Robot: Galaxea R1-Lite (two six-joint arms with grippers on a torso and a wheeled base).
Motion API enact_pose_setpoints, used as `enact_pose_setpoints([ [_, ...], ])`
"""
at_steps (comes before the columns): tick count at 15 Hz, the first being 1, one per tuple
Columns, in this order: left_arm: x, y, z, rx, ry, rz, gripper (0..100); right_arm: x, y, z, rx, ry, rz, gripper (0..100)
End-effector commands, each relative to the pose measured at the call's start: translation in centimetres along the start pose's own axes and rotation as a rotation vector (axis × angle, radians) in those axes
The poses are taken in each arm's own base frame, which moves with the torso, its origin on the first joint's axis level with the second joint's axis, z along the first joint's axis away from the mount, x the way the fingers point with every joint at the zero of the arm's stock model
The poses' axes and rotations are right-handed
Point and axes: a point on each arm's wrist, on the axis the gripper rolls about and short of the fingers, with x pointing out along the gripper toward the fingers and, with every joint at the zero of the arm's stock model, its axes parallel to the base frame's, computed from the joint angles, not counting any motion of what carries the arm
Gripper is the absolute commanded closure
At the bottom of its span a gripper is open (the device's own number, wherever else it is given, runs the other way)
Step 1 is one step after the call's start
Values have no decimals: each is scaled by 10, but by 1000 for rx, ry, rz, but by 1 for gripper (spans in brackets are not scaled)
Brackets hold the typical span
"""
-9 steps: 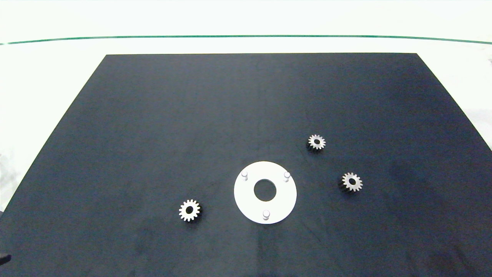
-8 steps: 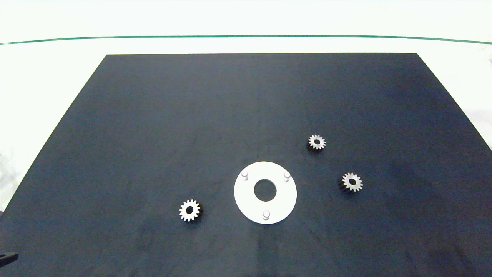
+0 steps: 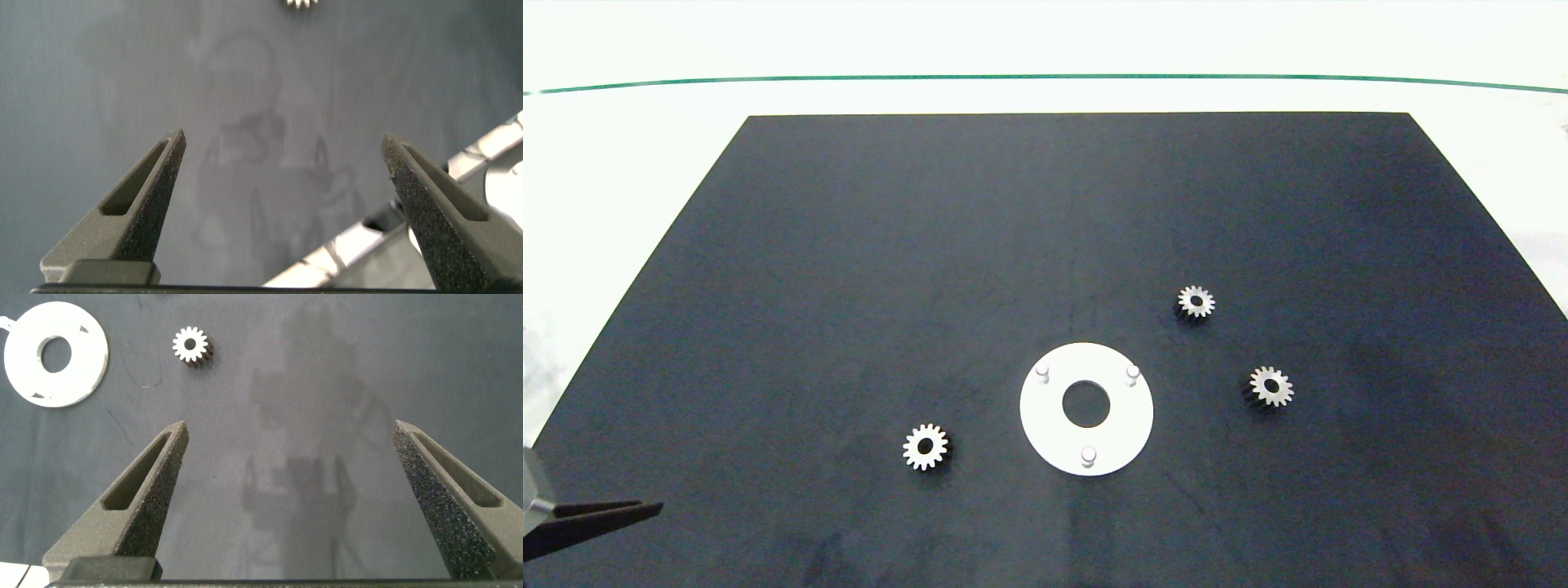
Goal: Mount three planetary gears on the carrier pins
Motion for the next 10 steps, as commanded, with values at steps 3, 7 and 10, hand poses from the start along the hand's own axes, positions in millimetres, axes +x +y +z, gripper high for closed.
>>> enact_pose_setpoints([
  [3, 56, 1, 17, 28, 41, -66, 0, 2, 0, -3, 0, 13, 3, 0],
  [7, 95, -4, 10, 30, 32, -75, 0, 5, 0, -7, 2, 17, 3, 0],
  [10, 108, -6, 9, 34, 37, -79, 0, 9, 0, -10, 2, 11, 3, 0],
])
